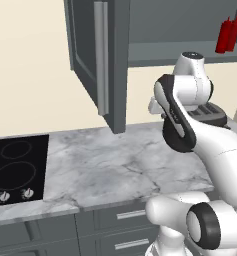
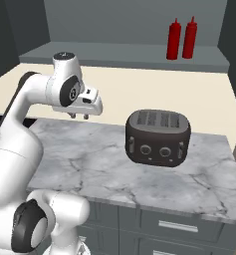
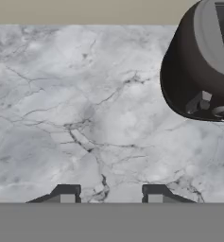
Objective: Take 2 condiments from the cabinet and move them on the counter near the stove.Make sure the condiments are lined up with each other, next to each other.
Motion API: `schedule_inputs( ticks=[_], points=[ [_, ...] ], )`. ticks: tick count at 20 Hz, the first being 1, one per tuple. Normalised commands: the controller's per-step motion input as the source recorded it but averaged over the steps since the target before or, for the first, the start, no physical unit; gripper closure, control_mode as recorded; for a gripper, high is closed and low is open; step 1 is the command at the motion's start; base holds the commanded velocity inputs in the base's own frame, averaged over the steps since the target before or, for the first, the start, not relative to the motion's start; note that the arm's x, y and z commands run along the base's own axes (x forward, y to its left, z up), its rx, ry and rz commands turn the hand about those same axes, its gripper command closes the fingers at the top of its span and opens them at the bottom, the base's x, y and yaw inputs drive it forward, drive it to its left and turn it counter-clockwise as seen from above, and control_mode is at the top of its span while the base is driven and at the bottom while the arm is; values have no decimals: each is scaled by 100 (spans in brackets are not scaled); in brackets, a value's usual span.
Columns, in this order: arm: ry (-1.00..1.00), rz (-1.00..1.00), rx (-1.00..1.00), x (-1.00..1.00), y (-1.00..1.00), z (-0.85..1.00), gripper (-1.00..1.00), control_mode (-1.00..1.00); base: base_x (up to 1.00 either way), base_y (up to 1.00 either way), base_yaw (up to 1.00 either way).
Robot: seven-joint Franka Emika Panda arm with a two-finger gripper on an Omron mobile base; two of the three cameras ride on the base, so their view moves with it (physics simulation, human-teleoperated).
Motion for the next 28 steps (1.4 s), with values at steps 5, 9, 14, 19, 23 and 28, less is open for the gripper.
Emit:
schedule_inputs(
  ticks=[5, 9, 14, 19, 23, 28],
  points=[
    [-5, -8, -3, 16, -11, 5, -100, -100, 0, 0, 0],
    [-31, -17, -16, -2, -13, 26, -100, -100, 0, 0, 0],
    [-36, -15, -4, -17, -21, 28, -100, -100, 0, 0, 0],
    [-27, -10, 0, -17, -30, 37, -100, -100, 0, 0, 0],
    [-17, -4, 0, -1, -20, 52, -100, -100, 0, 0, 0],
    [-21, 0, 0, 0, -21, 54, -100, -100, 0, 0, 0]
  ],
)
